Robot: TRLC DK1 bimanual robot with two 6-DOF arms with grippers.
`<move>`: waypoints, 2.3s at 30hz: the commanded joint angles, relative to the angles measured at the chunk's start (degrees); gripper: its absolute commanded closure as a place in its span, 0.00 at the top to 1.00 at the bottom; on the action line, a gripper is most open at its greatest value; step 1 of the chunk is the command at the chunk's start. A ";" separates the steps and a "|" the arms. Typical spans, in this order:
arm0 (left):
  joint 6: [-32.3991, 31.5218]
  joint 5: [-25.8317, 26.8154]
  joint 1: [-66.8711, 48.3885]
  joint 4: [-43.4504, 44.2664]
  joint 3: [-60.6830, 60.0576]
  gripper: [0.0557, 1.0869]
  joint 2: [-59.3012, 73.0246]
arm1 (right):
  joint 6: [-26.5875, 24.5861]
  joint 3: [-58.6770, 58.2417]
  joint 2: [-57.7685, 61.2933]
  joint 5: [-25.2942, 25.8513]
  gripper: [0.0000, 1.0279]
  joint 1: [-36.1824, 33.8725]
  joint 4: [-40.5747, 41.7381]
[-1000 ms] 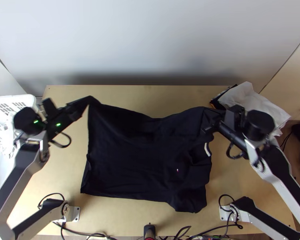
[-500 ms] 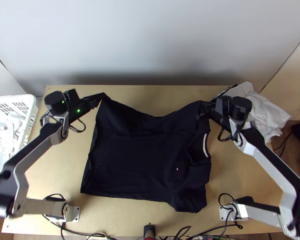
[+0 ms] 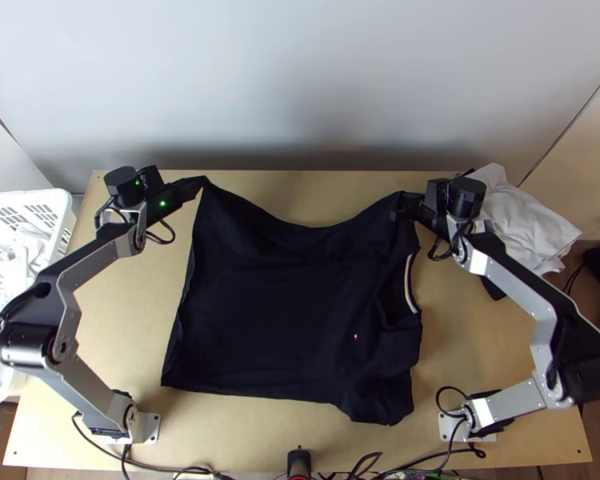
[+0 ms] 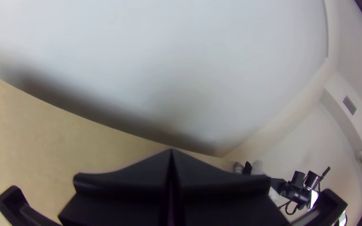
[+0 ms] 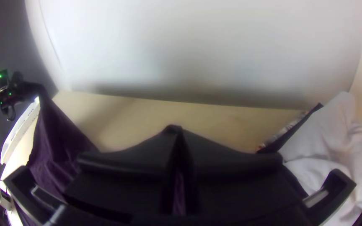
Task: Fold the t-shirt
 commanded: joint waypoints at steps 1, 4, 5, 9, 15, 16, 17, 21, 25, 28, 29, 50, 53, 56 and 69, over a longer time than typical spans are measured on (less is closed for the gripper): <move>-0.12 -0.90 2.62 -0.07 3.66 0.03 5.32 | 0.32 3.17 6.79 0.03 0.03 -1.61 1.61; 0.32 -0.99 3.94 -0.07 4.19 0.03 6.82 | 0.32 4.14 8.72 0.03 0.03 -2.05 2.23; 0.50 -0.99 4.55 -0.16 4.45 0.03 7.43 | 0.23 4.40 9.34 0.03 0.03 -2.31 2.32; 1.20 -0.99 6.75 -0.16 5.42 0.03 9.98 | 0.15 5.54 11.45 0.03 0.03 -3.01 2.41; 2.87 -1.08 8.33 -0.42 6.12 0.03 12.44 | -0.03 6.68 13.29 0.03 0.03 -3.45 2.41; 2.87 -1.08 8.51 -0.51 6.12 0.03 12.62 | -0.12 6.77 13.38 0.03 0.03 -3.45 2.41; 2.96 -1.08 8.60 -0.77 6.12 0.03 12.53 | -0.03 6.68 13.29 0.03 0.03 -3.45 2.41; 4.72 -0.99 8.07 -3.76 5.33 0.03 11.65 | -0.03 6.16 12.24 0.03 0.03 -3.36 1.79; 7.09 -1.43 7.81 -7.28 5.07 0.03 11.30 | -0.03 6.68 12.06 0.03 0.03 -3.72 -1.02; 9.02 -1.43 8.33 -10.62 5.07 0.03 10.42 | -0.03 7.30 10.57 0.03 0.03 -3.89 -4.36; 9.73 -1.34 8.51 -11.94 4.89 0.03 9.80 | -0.12 7.21 9.60 0.03 0.03 -3.98 -5.15; 19.31 6.83 10.97 -34.52 1.90 0.03 -3.47 | 1.99 12.48 -0.07 -0.23 0.03 -2.31 -28.88; 19.66 6.74 11.23 -38.30 1.90 0.03 -5.75 | 2.26 14.15 -0.24 -0.23 0.03 -1.87 -33.37; 19.92 6.48 10.97 -42.70 1.99 0.03 -8.30 | 2.52 16.00 -0.60 -0.23 0.03 -1.43 -38.20; 24.93 -0.73 8.07 -68.19 8.84 0.03 -9.80 | 1.38 18.55 -1.12 -0.23 0.03 -1.17 -50.50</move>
